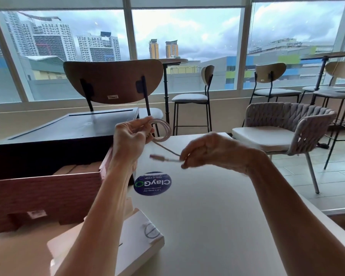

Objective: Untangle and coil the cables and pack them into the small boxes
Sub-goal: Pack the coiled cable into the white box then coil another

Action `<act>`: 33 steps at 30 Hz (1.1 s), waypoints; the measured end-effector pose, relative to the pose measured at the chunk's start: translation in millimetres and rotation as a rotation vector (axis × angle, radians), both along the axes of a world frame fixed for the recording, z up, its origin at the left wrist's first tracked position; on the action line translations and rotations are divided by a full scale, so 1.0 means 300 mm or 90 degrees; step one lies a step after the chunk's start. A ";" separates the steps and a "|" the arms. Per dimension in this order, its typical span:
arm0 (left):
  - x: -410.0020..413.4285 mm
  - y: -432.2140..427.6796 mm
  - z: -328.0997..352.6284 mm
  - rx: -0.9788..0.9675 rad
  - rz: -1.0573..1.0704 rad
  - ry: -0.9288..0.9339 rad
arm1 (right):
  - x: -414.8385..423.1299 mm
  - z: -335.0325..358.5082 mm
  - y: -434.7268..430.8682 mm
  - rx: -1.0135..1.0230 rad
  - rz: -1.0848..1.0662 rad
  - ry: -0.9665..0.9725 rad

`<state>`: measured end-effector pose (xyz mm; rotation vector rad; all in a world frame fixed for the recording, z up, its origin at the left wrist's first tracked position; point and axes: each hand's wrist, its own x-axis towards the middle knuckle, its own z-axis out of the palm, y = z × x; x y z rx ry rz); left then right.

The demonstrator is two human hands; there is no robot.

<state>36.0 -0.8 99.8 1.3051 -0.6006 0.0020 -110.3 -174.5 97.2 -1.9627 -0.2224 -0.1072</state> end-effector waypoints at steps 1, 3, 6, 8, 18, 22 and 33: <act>0.002 0.003 -0.001 0.023 -0.014 -0.013 | 0.000 0.005 -0.010 0.078 -0.035 -0.043; -0.001 0.009 0.001 0.065 -0.041 -0.025 | 0.006 0.016 -0.027 0.197 -0.089 -0.095; -0.013 0.008 0.006 0.120 -0.090 -0.045 | 0.029 0.021 -0.042 0.359 -0.177 -0.098; -0.026 0.004 0.006 0.153 -0.118 -0.069 | 0.050 0.012 -0.043 0.412 -0.259 -0.068; -0.039 -0.003 -0.001 0.217 -0.156 -0.129 | 0.082 -0.008 -0.014 0.182 -0.447 -0.082; -0.049 -0.002 0.002 0.230 -0.173 -0.136 | 0.083 -0.005 -0.008 0.142 -0.449 -0.068; -0.053 -0.024 -0.018 0.218 -0.213 -0.106 | 0.071 -0.011 0.003 0.206 -0.324 0.013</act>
